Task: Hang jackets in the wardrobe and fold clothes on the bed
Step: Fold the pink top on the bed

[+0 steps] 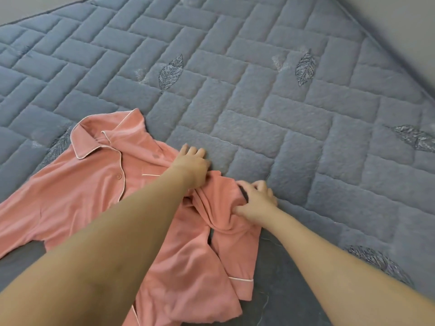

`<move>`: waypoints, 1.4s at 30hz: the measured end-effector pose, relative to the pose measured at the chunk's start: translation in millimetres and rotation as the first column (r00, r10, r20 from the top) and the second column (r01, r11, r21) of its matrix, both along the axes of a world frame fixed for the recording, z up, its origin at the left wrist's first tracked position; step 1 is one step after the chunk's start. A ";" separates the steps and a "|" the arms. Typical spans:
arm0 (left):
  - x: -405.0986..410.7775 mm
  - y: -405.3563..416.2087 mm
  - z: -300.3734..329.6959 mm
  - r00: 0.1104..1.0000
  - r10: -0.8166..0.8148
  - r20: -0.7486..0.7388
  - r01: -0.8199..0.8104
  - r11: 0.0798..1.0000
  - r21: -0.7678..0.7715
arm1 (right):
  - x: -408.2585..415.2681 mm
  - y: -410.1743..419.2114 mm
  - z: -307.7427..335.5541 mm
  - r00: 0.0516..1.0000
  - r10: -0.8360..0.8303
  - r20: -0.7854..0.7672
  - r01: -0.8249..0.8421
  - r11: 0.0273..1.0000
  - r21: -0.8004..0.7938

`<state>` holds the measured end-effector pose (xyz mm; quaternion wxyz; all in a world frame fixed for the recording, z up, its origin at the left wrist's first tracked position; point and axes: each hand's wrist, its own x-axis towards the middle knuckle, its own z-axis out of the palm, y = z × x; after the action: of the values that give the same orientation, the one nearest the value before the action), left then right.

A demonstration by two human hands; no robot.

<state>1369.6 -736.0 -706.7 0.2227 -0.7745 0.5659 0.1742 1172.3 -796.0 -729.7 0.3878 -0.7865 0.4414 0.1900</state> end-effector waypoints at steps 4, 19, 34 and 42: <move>6.9 5.4 30.8 0.884 0.236 -0.404 -0.374 0.876 -0.306 | 15.5 0.2 12.0 0.977 -0.039 0.212 -0.015 0.969 0.248; 17.8 -64.2 79.5 0.894 0.446 -0.049 -0.425 0.805 -0.414 | -45.8 -148.7 133.0 0.964 0.076 -0.256 -0.035 0.987 0.159; -38.6 37.3 23.0 0.796 0.545 -0.263 -0.592 0.793 -0.147 | -43.4 -66.2 59.1 0.984 -0.143 -0.109 0.085 0.903 -0.421; -23.6 245.7 9.8 0.353 0.909 -0.222 -0.935 0.354 -0.036 | -10.8 158.7 33.6 0.918 -0.330 -0.220 0.370 0.912 0.176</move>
<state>1346.0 -490.3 -696.9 -0.0225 -0.9558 0.0591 0.2873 1161.5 -637.3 -696.1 0.4551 -0.6267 0.5868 0.2361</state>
